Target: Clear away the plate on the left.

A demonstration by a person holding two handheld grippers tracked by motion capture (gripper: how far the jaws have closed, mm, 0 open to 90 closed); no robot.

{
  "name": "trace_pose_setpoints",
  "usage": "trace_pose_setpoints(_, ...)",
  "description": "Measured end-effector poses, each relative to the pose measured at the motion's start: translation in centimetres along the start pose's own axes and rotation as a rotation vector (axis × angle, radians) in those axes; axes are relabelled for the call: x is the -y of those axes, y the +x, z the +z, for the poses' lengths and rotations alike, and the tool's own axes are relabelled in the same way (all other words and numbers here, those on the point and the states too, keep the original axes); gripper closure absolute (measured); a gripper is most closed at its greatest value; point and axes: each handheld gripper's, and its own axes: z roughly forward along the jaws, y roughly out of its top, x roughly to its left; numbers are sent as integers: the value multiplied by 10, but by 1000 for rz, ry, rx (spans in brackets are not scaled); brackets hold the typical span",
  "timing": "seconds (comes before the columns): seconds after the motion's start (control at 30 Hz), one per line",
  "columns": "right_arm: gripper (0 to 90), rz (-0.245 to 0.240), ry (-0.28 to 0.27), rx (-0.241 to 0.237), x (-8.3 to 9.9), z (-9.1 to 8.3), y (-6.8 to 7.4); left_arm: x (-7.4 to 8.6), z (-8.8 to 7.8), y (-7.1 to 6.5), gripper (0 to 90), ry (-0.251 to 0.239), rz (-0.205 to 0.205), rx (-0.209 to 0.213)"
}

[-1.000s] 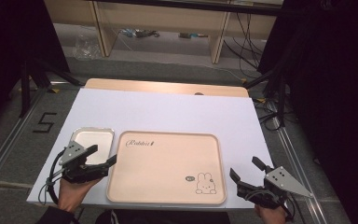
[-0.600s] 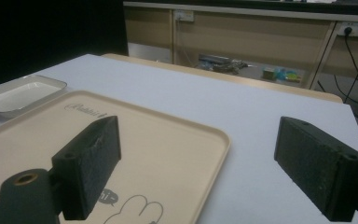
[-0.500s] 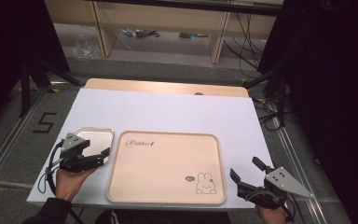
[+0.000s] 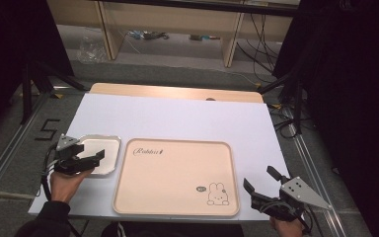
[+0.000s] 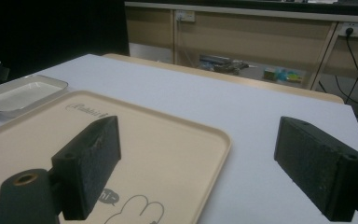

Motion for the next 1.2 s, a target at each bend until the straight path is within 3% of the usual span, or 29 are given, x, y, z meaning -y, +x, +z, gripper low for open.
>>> trace_pose_setpoints(0.1,152,5,3,-5,0,0,0,0,0,8,218,18,5,-24)
trace_pose_setpoints(0.17,152,5,-9,-5,0,1,0,0,0,15,249,21,-11,-46)
trace_pose_setpoints(0.2,152,5,-7,-5,0,1,0,1,0,22,255,28,-21,-80)
trace_pose_setpoints(0.23,152,5,-8,-6,0,1,0,1,0,22,266,28,-21,-80)
trace_pose_setpoints(0.3,152,4,-2,-4,0,0,0,1,0,32,281,37,-52,-108)
trace_pose_setpoints(0.33,152,-4,-2,2,0,0,0,2,0,38,306,52,-94,-127)
trace_pose_setpoints(0.47,152,-1,-1,2,0,0,0,2,0,44,366,74,-129,-144)
trace_pose_setpoints(0.5,152,-1,2,0,0,1,-1,3,2,49,408,92,-162,-146)
trace_pose_setpoints(0.6,152,-2,-4,1,0,1,-1,4,4,54,476,107,-183,-146)
trace_pose_setpoints(0.67,152,4,-7,-3,0,1,-1,4,6,58,497,129,-189,-150)
trace_pose_setpoints(0.7,152,-3,-7,1,0,1,-1,5,6,60,571,132,-183,-148)
trace_pose_setpoints(0.73,152,2,-3,-2,0,0,0,6,9,62,579,138,-202,-161)
trace_pose_setpoints(0.83,152,13,-19,-6,1,2,0,6,10,65,603,149,-208,-154)
trace_pose_setpoints(1.03,152,3,-14,-4,1,1,0,8,22,72,657,193,-187,-158)
trace_pose_setpoints(1.1,152,3,-14,-4,1,1,0,9,23,71,681,194,-202,-164)
trace_pose_setpoints(1.13,152,6,-18,-3,1,2,0,9,24,73,681,206,-177,-155)
trace_pose_setpoints(1.2,152,5,-18,-4,1,2,0,10,27,74,693,222,-182,-156)
